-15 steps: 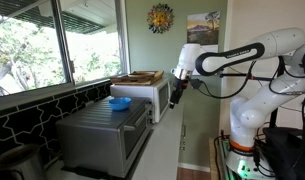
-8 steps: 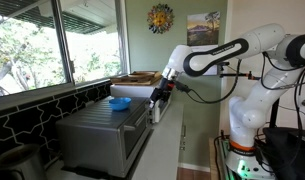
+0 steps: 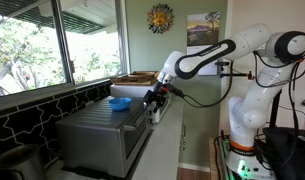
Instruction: Open the toaster oven and put the blue bowl in the oven then close the oven door
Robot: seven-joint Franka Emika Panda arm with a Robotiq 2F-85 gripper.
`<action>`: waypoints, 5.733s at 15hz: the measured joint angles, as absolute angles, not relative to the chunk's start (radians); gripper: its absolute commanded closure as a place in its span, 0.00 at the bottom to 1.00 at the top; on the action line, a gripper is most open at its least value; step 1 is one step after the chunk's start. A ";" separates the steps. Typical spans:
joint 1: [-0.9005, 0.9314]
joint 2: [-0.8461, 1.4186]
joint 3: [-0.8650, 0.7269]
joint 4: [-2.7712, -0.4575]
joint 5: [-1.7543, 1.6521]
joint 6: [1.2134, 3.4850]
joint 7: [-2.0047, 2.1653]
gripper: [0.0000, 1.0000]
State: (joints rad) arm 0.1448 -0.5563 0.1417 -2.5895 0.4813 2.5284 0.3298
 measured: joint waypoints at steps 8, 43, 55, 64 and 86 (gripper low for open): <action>0.163 -0.536 0.119 -2.590 0.505 2.529 0.329 0.00; 0.142 -0.567 0.041 -2.699 0.802 2.320 0.249 0.00; 0.034 -0.560 0.023 -2.743 1.149 2.312 0.328 0.00; -0.004 -0.553 0.010 -2.743 1.236 2.224 0.142 0.00; -0.122 -0.374 -0.141 -2.755 1.061 1.829 -0.297 0.00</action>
